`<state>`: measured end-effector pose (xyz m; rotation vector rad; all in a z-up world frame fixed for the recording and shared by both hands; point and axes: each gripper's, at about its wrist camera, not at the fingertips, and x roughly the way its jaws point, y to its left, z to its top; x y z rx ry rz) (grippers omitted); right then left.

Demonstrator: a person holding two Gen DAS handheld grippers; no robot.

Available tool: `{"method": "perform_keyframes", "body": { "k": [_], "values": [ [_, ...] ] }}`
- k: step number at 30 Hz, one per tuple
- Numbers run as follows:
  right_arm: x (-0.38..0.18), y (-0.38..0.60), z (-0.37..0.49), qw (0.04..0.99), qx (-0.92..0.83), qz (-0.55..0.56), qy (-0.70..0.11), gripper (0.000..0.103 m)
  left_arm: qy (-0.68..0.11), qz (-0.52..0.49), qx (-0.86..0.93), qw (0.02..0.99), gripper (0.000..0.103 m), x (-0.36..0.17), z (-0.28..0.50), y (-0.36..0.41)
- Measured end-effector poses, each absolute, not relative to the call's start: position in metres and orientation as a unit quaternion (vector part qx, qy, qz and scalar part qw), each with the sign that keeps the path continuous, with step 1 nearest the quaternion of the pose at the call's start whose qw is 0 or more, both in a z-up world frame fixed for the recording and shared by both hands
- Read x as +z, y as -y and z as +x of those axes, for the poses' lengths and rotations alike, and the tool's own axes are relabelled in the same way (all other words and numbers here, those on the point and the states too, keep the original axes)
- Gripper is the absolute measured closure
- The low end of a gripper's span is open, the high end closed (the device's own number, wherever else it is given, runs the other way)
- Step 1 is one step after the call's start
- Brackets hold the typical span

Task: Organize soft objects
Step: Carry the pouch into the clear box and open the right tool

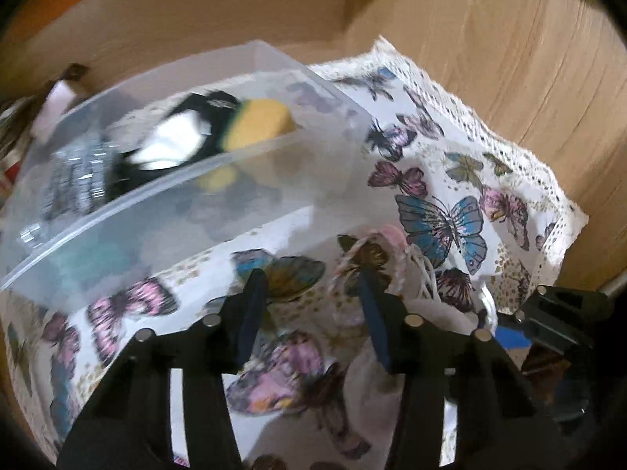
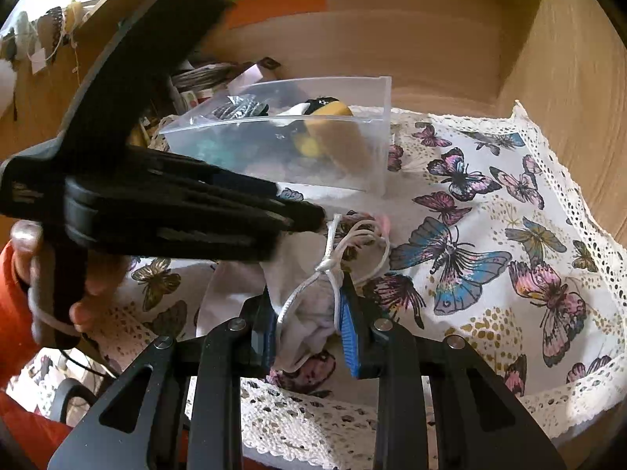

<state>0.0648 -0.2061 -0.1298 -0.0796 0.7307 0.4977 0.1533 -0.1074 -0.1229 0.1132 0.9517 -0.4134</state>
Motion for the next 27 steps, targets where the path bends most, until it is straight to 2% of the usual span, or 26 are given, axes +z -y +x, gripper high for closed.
{"method": "perform_keyframes", "body": {
  "k": [2, 4, 7, 17, 27],
  "values": [
    [-0.131, 0.208, 0.066, 0.903, 0.238, -0.037, -0.356, 0.079, -0.468, 0.052, -0.212, 0.856, 0.068, -0.130, 0.158, 0.113],
    [-0.133, 0.212, 0.068, 0.902, 0.239, -0.031, -0.359, 0.079, -0.468, 0.055, -0.208, 0.857, 0.087, -0.133, 0.159, 0.117],
    [-0.131, 0.215, 0.068, 0.902, 0.239, -0.026, -0.359, 0.079, -0.462, 0.063, -0.206, 0.860, 0.100, -0.134, 0.158, 0.114],
    [-0.112, 0.222, 0.074, 0.921, 0.196, -0.041, -0.335, 0.079, -0.427, 0.016, -0.144, 0.893, 0.101, -0.114, 0.128, 0.054],
    [-0.062, 0.207, 0.088, 0.946, 0.187, -0.056, -0.259, 0.079, -0.321, -0.026, -0.101, 0.941, 0.101, -0.050, 0.096, -0.001]
  ]
}}
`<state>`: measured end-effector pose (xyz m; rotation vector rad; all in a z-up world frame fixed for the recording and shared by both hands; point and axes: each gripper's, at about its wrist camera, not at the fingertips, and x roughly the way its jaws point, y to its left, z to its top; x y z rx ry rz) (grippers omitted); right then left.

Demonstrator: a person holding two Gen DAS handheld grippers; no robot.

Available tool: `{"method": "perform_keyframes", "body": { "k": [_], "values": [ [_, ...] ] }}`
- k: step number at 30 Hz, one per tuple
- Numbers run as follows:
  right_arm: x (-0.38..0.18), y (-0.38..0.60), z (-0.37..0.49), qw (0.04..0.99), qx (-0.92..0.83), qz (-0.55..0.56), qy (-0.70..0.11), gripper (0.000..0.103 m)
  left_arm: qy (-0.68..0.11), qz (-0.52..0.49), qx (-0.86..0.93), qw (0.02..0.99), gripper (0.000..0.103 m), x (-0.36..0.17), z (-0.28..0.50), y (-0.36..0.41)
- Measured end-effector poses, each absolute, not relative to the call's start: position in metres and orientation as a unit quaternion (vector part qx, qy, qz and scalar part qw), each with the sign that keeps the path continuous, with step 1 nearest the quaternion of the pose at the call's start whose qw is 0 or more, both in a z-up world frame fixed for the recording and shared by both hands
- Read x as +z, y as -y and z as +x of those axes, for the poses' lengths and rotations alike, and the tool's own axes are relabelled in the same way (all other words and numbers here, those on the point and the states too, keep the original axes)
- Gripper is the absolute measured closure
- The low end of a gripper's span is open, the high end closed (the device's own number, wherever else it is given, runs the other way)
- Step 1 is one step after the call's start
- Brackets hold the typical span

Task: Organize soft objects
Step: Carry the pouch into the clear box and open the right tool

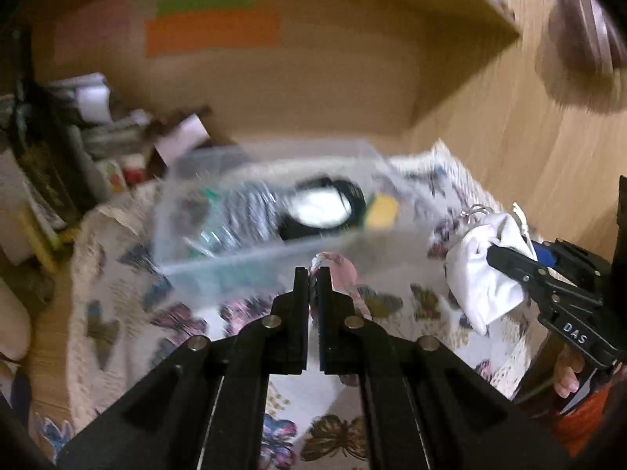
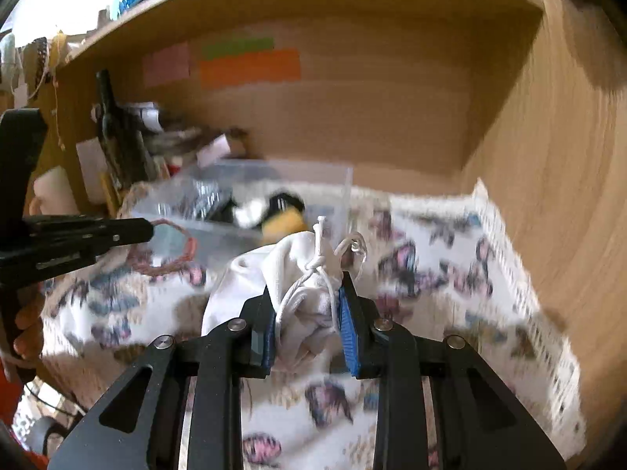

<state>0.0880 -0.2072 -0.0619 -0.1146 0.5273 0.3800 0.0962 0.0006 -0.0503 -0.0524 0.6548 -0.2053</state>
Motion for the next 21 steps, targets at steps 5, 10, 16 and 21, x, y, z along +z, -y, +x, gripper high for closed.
{"method": "perform_keyframes", "body": {
  "k": [5, 10, 16, 21],
  "values": [
    [-0.038, 0.189, 0.109, 0.955, 0.191, -0.063, -0.220, 0.079, -0.282, -0.042, -0.081, 0.955, 0.101, -0.026, 0.103, -0.017],
    [-0.023, 0.164, 0.134, 0.957, 0.197, -0.072, -0.201, 0.079, -0.262, -0.039, -0.052, 0.963, 0.101, -0.018, 0.127, -0.023],
    [-0.036, 0.126, 0.171, 0.950, 0.195, -0.095, -0.224, 0.079, -0.290, -0.047, -0.046, 0.955, 0.101, -0.043, 0.164, -0.027],
    [-0.067, 0.102, 0.193, 0.933, 0.205, -0.127, -0.268, 0.079, -0.345, -0.064, -0.060, 0.935, 0.101, -0.074, 0.188, -0.028]
  ]
}}
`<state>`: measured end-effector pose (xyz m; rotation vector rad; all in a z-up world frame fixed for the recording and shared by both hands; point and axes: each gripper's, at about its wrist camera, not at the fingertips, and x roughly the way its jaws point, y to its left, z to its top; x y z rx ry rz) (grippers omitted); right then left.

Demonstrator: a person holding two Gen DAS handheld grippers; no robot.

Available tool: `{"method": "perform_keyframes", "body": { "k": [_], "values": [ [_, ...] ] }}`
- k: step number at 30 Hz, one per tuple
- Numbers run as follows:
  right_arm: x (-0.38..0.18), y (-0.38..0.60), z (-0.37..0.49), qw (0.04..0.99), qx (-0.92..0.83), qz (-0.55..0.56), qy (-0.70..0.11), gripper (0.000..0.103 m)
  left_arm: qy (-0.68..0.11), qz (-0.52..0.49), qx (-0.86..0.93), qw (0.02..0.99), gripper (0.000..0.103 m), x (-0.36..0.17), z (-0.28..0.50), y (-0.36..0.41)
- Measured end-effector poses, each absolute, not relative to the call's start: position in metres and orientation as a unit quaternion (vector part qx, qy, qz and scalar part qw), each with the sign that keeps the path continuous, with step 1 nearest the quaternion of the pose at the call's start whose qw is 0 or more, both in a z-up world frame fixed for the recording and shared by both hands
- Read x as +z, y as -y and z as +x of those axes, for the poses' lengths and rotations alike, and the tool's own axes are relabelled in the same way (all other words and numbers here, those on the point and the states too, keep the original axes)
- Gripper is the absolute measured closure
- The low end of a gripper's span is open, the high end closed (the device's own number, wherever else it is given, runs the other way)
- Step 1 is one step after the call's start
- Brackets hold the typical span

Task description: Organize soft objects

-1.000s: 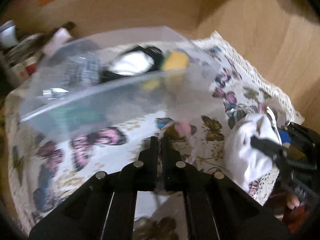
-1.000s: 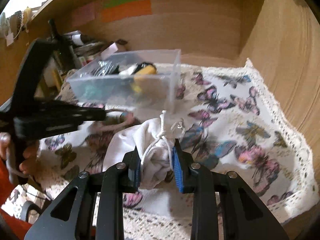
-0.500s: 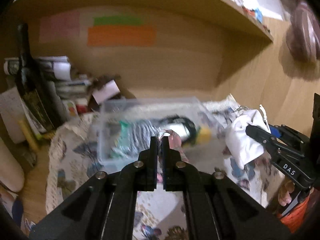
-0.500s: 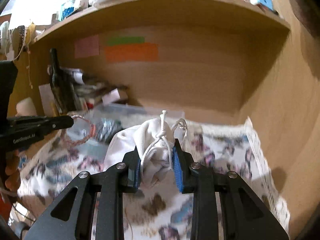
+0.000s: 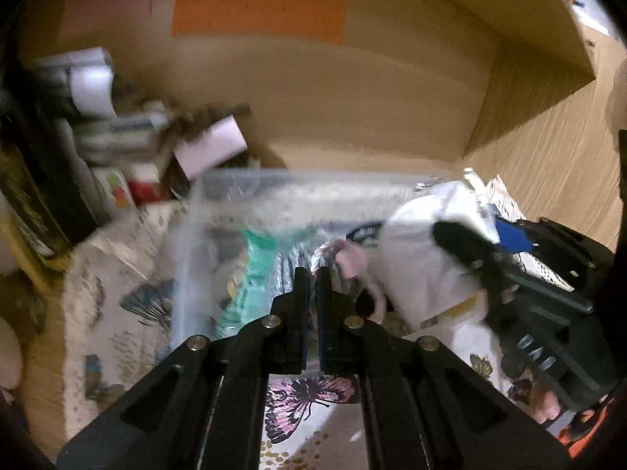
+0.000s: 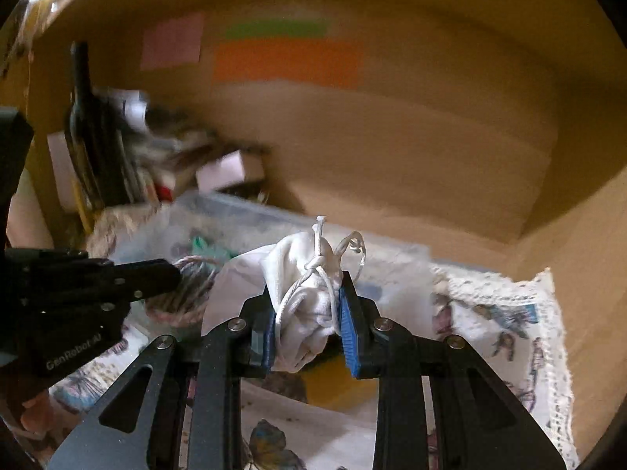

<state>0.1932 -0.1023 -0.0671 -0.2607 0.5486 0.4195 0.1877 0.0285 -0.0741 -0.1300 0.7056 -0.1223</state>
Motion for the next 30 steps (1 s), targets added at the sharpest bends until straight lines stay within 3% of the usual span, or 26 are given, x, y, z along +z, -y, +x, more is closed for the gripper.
{"method": "perform_keyframes", "body": {
  "k": [9, 12, 14, 17, 21, 26, 30],
  "values": [
    [-0.082, 0.098, 0.193, 0.921, 0.204, -0.159, -0.292, 0.072, -0.355, -0.048, -0.071, 0.931, 0.097, -0.088, 0.187, -0.022],
    [-0.079, 0.101, 0.189, 0.921, 0.202, -0.160, -0.290, 0.062, -0.355, -0.048, -0.071, 0.931, 0.093, -0.087, 0.184, -0.022],
    [-0.075, 0.104, 0.186, 0.925, 0.202, -0.155, -0.283, 0.048, -0.354, -0.054, -0.073, 0.931, 0.089, -0.083, 0.181, -0.023],
    [-0.063, 0.114, 0.174, 0.934, 0.195, -0.143, -0.262, 0.040, -0.341, -0.054, -0.069, 0.936, 0.079, -0.074, 0.170, -0.024],
    [-0.044, 0.126, 0.155, 0.944, 0.196, -0.124, -0.234, 0.031, -0.296, -0.033, -0.047, 0.953, 0.049, -0.054, 0.149, -0.021],
    [-0.018, 0.137, 0.125, 0.956, 0.202, -0.103, -0.186, 0.021, -0.239, -0.015, -0.040, 0.970, 0.037, -0.026, 0.117, -0.014],
    [-0.001, 0.148, 0.103, 0.961, 0.211, -0.085, -0.154, 0.018, -0.199, -0.012, -0.027, 0.979, 0.008, -0.008, 0.092, -0.011]
  ]
}}
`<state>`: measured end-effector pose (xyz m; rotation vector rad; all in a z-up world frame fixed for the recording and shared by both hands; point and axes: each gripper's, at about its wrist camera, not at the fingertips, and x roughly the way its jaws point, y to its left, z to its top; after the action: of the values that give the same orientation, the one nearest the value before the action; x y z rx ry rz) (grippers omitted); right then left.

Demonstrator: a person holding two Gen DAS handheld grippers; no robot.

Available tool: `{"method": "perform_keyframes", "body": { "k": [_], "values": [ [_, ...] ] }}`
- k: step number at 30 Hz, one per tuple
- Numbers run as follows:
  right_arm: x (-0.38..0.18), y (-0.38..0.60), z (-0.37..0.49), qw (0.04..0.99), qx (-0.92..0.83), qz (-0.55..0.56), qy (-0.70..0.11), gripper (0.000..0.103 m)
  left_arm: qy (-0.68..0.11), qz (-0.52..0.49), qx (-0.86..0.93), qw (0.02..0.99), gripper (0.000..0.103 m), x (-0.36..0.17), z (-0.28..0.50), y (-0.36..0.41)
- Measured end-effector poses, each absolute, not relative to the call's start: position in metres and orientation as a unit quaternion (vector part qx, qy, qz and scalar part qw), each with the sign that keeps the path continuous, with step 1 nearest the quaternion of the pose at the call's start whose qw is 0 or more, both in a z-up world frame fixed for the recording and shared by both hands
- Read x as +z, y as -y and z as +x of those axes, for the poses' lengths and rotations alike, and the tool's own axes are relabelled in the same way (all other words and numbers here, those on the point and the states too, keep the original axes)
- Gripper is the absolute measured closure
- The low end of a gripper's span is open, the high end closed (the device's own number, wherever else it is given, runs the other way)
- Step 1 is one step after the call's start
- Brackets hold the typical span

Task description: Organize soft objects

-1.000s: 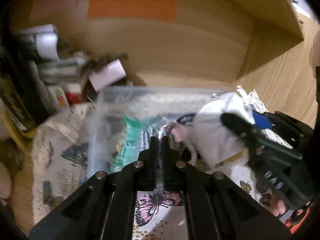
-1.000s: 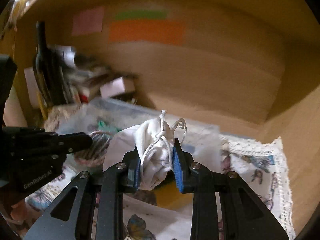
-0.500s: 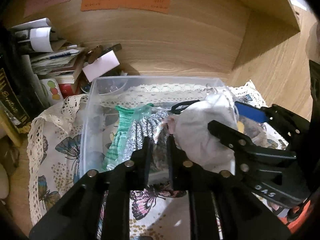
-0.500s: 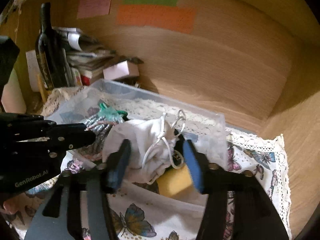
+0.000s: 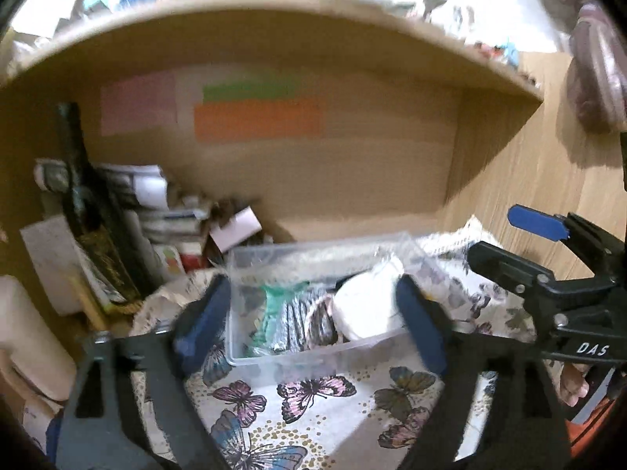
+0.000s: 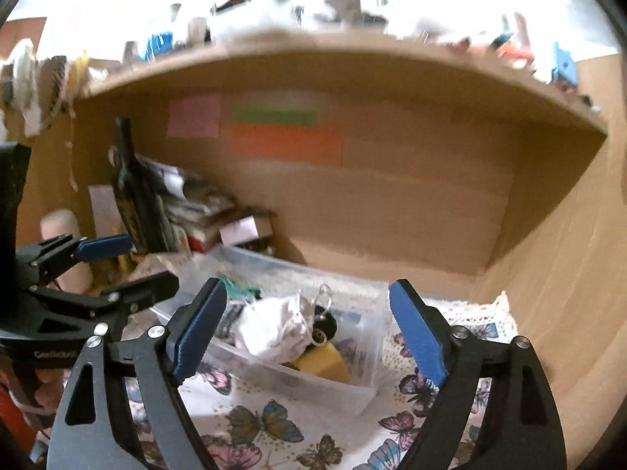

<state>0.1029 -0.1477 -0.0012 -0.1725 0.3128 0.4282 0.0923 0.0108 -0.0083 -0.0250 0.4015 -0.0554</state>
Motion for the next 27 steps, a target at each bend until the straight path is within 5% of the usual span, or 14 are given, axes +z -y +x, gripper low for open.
{"method": "perform_keyframes", "body": {
  "k": [8, 27],
  "values": [
    [0.011, 0.166, 0.071, 0.967, 0.220, -0.047, -0.117, 0.000, -0.145, -0.011, -0.028, 0.989, 0.000, 0.016, 0.049, -0.006],
    [0.008, 0.175, 0.049, 0.970, 0.213, -0.039, -0.112, 0.000, -0.124, 0.005, -0.030, 0.992, 0.000, 0.018, 0.019, 0.013]
  ]
}}
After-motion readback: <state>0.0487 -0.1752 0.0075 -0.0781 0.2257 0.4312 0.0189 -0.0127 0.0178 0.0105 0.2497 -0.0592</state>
